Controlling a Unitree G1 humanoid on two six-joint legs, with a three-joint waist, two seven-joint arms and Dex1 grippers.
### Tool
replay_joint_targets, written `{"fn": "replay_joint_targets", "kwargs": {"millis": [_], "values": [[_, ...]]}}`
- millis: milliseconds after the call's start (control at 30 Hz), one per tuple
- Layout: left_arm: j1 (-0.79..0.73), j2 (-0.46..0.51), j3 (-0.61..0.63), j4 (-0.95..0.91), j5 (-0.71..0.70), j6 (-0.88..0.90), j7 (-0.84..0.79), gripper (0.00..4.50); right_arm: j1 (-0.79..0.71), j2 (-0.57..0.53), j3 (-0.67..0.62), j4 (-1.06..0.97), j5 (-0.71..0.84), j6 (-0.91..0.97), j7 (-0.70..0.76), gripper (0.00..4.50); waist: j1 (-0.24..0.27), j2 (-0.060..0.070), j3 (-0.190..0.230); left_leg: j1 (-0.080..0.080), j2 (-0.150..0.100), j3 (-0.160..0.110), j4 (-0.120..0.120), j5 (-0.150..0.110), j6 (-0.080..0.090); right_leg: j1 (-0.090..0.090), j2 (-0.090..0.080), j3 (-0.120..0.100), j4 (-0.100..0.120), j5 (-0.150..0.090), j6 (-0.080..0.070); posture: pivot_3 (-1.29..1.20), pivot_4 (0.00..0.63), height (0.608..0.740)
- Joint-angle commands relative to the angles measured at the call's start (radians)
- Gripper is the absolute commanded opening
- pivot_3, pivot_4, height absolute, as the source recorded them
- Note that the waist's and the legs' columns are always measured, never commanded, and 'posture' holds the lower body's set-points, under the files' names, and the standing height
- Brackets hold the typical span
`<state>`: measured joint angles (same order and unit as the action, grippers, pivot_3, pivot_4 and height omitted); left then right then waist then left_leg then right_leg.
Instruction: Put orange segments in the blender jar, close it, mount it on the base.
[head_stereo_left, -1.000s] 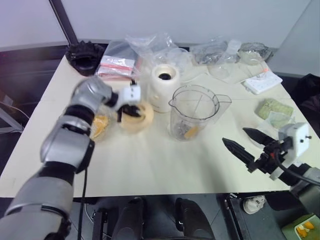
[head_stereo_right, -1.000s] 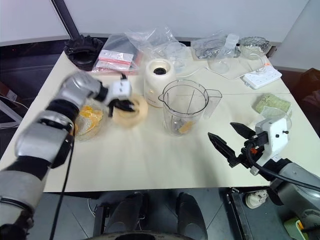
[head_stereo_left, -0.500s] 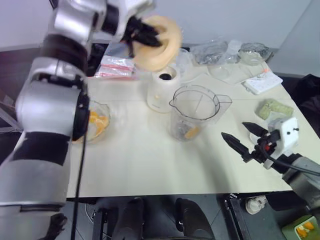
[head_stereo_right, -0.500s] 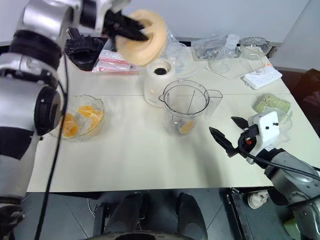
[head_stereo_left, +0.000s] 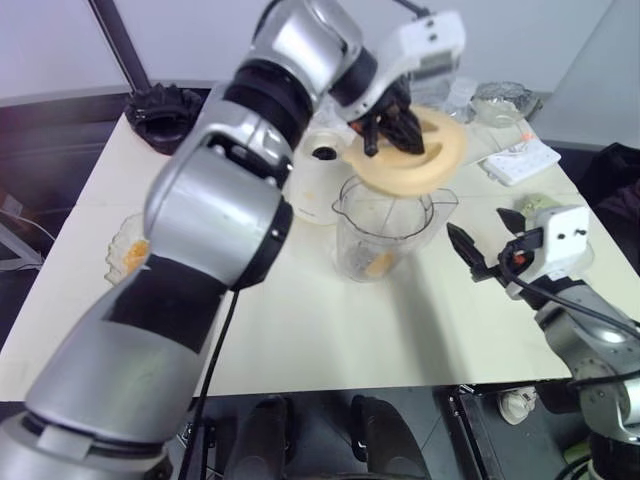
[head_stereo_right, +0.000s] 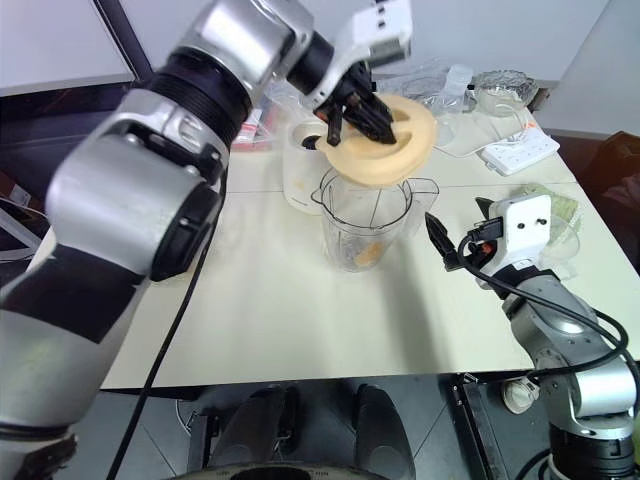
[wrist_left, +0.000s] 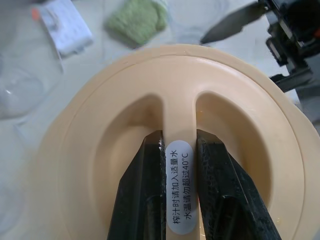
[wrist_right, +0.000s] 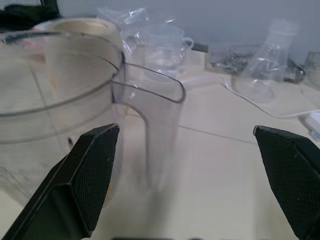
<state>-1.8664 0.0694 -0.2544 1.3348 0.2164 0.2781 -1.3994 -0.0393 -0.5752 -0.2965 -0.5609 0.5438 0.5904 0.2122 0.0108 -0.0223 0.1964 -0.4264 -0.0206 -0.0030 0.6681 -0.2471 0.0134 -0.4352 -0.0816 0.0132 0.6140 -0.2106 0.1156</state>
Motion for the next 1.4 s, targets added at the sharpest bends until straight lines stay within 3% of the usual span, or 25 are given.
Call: {"fn": "replay_joint_targets", "kwargs": {"millis": [33, 467, 933, 1400], "values": [[0.017, -0.007, -0.038, -0.008, 0.048, -0.044, -0.02, 0.25, 0.009, 0.031, 0.001, -0.037, -0.033, -0.023, -0.019, 4.5, 0.0, 0.0, 0.0, 0.0, 0.0, 0.0, 0.0, 0.0, 0.0, 0.0, 0.0, 0.0, 0.0, 0.0, 0.0, 0.0, 0.15, 0.74], [0.092, -0.058, -0.061, 0.004, 0.103, -0.101, 0.039, 0.25, 0.04, 0.106, 0.008, -0.073, -0.085, -0.018, -0.042, 4.5, 0.002, 0.001, -0.001, 0.001, 0.0, 0.0, 0.001, 0.0, 0.0, 0.002, 0.0, 0.001, 0.0, 0.0, -0.001, 0.0, 0.15, 0.74], [0.102, -0.057, -0.066, -0.005, 0.106, -0.092, -0.109, 0.25, 0.027, 0.152, 0.028, -0.023, -0.134, -0.045, -0.03, 4.5, -0.001, 0.001, -0.001, 0.002, 0.0, 0.0, 0.002, 0.0, 0.0, 0.003, 0.0, 0.001, 0.001, 0.001, -0.001, 0.0, 0.15, 0.74], [0.174, -0.056, -0.074, -0.003, 0.118, -0.169, -0.097, 0.25, -0.144, 0.163, 0.139, 0.358, -0.273, -0.243, 0.072, 4.5, 0.0, 0.002, -0.001, 0.007, 0.0, 0.0, 0.002, 0.0, 0.0, 0.007, 0.0, 0.001, 0.001, 0.001, -0.001, 0.0, 0.15, 0.74]]}}
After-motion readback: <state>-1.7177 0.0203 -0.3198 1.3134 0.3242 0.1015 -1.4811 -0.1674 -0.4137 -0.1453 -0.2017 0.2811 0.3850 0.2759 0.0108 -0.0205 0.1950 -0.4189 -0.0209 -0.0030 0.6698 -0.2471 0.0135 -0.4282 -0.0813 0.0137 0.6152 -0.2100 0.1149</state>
